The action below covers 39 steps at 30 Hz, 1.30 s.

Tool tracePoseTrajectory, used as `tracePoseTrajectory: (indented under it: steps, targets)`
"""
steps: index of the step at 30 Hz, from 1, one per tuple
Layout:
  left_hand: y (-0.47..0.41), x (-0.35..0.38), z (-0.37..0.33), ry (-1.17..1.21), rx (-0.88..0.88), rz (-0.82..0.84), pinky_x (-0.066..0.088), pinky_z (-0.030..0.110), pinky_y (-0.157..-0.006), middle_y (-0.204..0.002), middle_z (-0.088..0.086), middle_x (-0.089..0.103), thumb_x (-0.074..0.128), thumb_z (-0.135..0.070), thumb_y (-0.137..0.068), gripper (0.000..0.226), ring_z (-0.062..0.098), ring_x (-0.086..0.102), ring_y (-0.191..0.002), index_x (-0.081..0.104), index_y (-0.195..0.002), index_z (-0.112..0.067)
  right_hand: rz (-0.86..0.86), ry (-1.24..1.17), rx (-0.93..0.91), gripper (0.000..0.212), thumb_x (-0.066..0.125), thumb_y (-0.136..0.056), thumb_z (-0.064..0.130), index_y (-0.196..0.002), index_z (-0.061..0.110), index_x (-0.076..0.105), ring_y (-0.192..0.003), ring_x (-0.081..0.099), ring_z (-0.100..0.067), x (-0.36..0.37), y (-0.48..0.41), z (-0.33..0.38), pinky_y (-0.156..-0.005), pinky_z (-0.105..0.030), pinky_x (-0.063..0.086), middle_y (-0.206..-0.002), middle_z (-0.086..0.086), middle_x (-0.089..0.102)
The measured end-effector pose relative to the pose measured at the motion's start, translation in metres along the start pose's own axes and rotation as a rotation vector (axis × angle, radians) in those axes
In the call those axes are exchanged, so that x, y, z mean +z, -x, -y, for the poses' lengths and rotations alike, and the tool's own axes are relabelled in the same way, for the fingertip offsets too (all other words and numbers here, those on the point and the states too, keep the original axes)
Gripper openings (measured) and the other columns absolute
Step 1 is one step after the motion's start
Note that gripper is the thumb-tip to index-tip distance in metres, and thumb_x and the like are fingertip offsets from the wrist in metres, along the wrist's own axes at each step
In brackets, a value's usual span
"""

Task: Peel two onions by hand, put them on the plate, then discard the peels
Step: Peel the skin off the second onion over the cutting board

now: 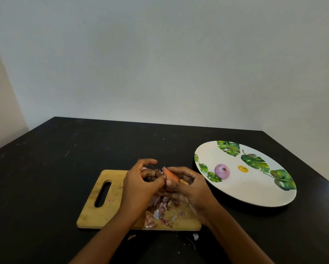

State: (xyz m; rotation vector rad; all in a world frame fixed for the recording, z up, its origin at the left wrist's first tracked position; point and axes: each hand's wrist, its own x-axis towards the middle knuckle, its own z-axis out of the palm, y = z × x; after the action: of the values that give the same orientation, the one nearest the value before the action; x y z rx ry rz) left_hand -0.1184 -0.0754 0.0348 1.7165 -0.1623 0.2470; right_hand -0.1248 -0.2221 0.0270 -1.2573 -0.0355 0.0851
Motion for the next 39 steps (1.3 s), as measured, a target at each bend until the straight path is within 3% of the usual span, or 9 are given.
tracePoseTrajectory:
  steps: [4, 7, 17, 20, 24, 30, 34, 39]
  targets:
    - [0.001, 0.000, -0.002, 0.009, 0.009, 0.009, 0.054, 0.021, -0.065, -0.075, 0.001, 0.070, 0.072, -0.011, -0.076, 0.036, 0.005, 0.067, -0.069, 0.055, -0.106, -0.024, 0.033, -0.052, 0.034, 0.031, 0.073, -0.074, 0.005, -0.105, 0.007, 0.070, -0.099, 0.070, -0.033, 0.001, 0.000, 0.000, -0.076, -0.041, 0.059, -0.111, -0.017, 0.069]
    - [0.002, 0.001, -0.006, 0.047, 0.021, 0.023, 0.053, 0.017, -0.058, -0.076, 0.003, 0.069, 0.069, -0.008, -0.080, 0.032, 0.007, 0.068, -0.067, 0.054, -0.105, -0.021, 0.037, -0.037, 0.039, 0.030, 0.070, -0.078, 0.013, -0.107, 0.007, 0.070, -0.099, 0.070, -0.030, 0.002, 0.000, 0.001, -0.074, -0.037, 0.059, -0.108, -0.017, 0.071]
    - [0.009, 0.008, -0.007, 0.044, 0.097, -0.032, 0.052, 0.016, -0.058, -0.072, -0.004, 0.068, 0.069, -0.008, -0.080, 0.036, 0.007, 0.067, -0.064, 0.045, -0.097, -0.028, 0.018, 0.012, 0.033, 0.027, 0.069, -0.076, 0.021, -0.100, 0.010, 0.074, -0.099, 0.069, -0.030, 0.005, 0.001, 0.002, -0.075, -0.036, 0.059, -0.105, -0.018, 0.071]
    - [0.011, 0.009, -0.009, 0.048, 0.117, -0.023, 0.053, 0.017, -0.060, -0.077, -0.010, 0.068, 0.068, -0.012, -0.082, 0.033, 0.005, 0.067, -0.068, 0.044, -0.098, -0.028, -0.017, 0.005, 0.047, 0.027, 0.069, -0.075, 0.024, -0.097, 0.011, 0.074, -0.096, 0.070, -0.029, 0.005, -0.001, 0.001, -0.072, -0.035, 0.060, -0.106, -0.019, 0.070]
    - [0.013, 0.011, -0.013, 0.041, 0.153, 0.016, 0.053, 0.017, -0.064, -0.084, -0.020, 0.065, 0.067, -0.018, -0.083, 0.030, 0.001, 0.065, -0.073, 0.043, -0.099, -0.027, -0.042, -0.044, 0.049, 0.019, 0.063, -0.088, 0.017, -0.098, 0.005, 0.073, -0.095, 0.070, -0.033, 0.001, -0.005, -0.001, -0.068, -0.034, 0.058, -0.105, -0.024, 0.069]
    - [0.012, 0.010, -0.010, 0.037, 0.171, -0.019, 0.054, 0.025, -0.069, -0.077, 0.000, 0.063, 0.068, -0.003, -0.080, 0.038, 0.009, 0.062, -0.075, 0.047, -0.100, -0.027, -0.123, -0.112, 0.080, 0.040, 0.068, -0.077, 0.027, -0.106, -0.001, 0.067, -0.102, 0.067, -0.039, -0.004, -0.011, -0.005, -0.072, -0.037, 0.059, -0.110, -0.027, 0.066]
    - [0.011, 0.010, -0.007, 0.039, 0.202, -0.052, 0.051, 0.016, -0.066, -0.078, -0.001, 0.060, 0.067, 0.001, -0.079, 0.037, 0.008, 0.061, -0.074, 0.050, -0.098, -0.025, -0.109, -0.121, 0.080, 0.043, 0.067, -0.073, 0.027, -0.106, -0.001, 0.066, -0.084, 0.071, -0.024, -0.001, -0.008, -0.001, -0.061, -0.029, 0.057, -0.107, -0.023, 0.068]
    - [0.006, 0.007, -0.004, 0.043, 0.211, -0.062, 0.051, 0.015, -0.066, -0.081, 0.001, 0.059, 0.065, 0.005, -0.078, 0.037, 0.010, 0.060, -0.076, 0.053, -0.099, -0.024, -0.137, -0.182, 0.103, 0.042, 0.067, -0.077, 0.026, -0.110, 0.000, 0.064, -0.082, 0.072, -0.026, 0.000, -0.006, 0.002, -0.061, -0.029, 0.057, -0.112, -0.026, 0.064]
